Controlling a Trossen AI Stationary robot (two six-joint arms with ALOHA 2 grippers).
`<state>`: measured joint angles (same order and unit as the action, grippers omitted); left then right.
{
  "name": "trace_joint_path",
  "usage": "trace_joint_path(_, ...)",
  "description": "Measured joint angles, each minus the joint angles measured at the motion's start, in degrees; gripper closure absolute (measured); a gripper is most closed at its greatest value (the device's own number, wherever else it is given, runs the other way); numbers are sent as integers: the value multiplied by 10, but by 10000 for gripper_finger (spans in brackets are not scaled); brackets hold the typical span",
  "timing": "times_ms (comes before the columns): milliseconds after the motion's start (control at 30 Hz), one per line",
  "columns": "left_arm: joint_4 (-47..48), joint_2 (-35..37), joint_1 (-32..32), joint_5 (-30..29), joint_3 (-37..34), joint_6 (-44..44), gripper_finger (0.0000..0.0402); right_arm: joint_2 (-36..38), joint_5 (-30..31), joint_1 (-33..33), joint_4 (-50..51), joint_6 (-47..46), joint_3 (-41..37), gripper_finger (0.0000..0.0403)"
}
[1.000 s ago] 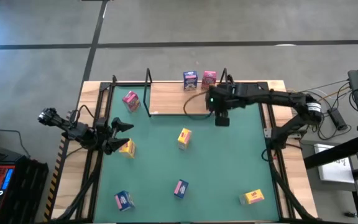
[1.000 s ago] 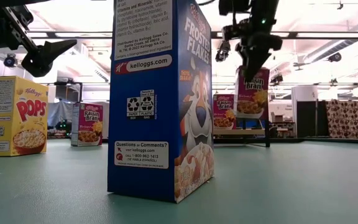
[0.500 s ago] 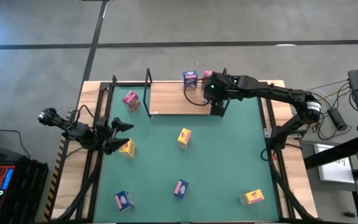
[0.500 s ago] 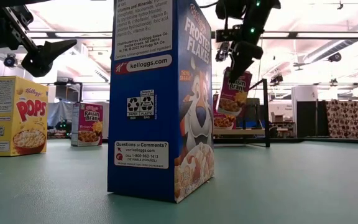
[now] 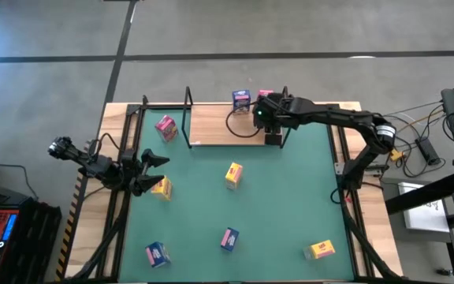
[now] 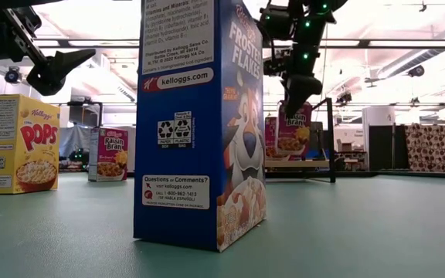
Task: Stack cereal on shelf
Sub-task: Put the right pink cereal box on the shelf aligned with the other pink cereal box
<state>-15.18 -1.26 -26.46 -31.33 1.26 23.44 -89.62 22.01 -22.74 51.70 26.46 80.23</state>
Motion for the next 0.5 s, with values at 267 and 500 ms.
trace_joint_path(267,0,0,0,0,0,0,3,-16,-1,5,2,-7,0,236)
trace_joint_path(500,0,0,0,0,0,0,3,-28,1,3,-3,5,0,233)
